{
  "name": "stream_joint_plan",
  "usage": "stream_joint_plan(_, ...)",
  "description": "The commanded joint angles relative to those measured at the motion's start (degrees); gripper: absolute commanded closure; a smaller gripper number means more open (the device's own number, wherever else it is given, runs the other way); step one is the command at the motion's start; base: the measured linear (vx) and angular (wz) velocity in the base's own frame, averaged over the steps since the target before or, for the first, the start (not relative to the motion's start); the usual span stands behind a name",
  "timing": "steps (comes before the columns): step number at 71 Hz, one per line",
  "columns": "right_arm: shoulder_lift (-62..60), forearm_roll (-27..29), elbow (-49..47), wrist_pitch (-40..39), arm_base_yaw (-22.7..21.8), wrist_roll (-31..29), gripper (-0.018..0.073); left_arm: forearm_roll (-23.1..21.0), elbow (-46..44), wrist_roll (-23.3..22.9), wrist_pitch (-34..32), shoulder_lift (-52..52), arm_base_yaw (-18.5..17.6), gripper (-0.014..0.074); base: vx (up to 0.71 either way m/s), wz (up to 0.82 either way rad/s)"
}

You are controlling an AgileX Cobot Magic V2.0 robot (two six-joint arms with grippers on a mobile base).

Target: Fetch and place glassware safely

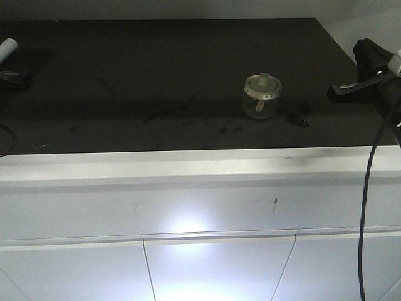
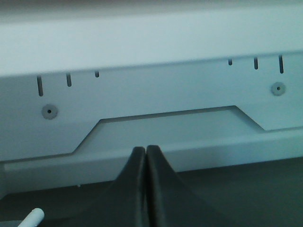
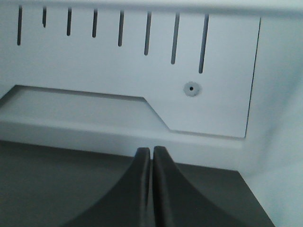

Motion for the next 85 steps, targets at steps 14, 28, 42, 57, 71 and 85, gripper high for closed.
stream_joint_plan(14,-8.9,-0.2,-1.6,10.9,-0.3,0.7,0.0560,-0.3,-1.7,-0.2,11.0,-9.5,-0.3,0.0603,0.00,0.00)
stream_joint_plan(28,-15.0,-1.7,-1.6,21.6,-0.3,7.8,0.0560,-0.4,-1.7,-0.4,21.8,-15.9,-0.3,0.0603,0.00,0.00)
stream_joint_plan(42,-21.3,-8.9,-1.5,29.9,-0.3,13.6,0.0560,-0.4,-1.7,-2.2,29.4,-21.2,-0.3,0.0603,0.00,0.00)
stream_joint_plan(57,-28.8,-17.2,0.1,35.7,-0.3,23.9,0.0560,-0.2,0.7,-3.2,33.7,-26.1,-0.3,0.0603,0.00,0.00)
stream_joint_plan(71,-35.9,-20.8,7.4,35.2,-0.3,26.8,0.0560,-0.2,7.1,-3.2,34.5,-30.5,-0.3,0.0603,0.00,0.00)
stream_joint_plan(85,-41.3,-20.9,15.1,35.4,-0.3,26.7,0.0560,-0.2,14.5,-3.2,34.5,-36.3,-0.3,0.0603,0.00,0.00)
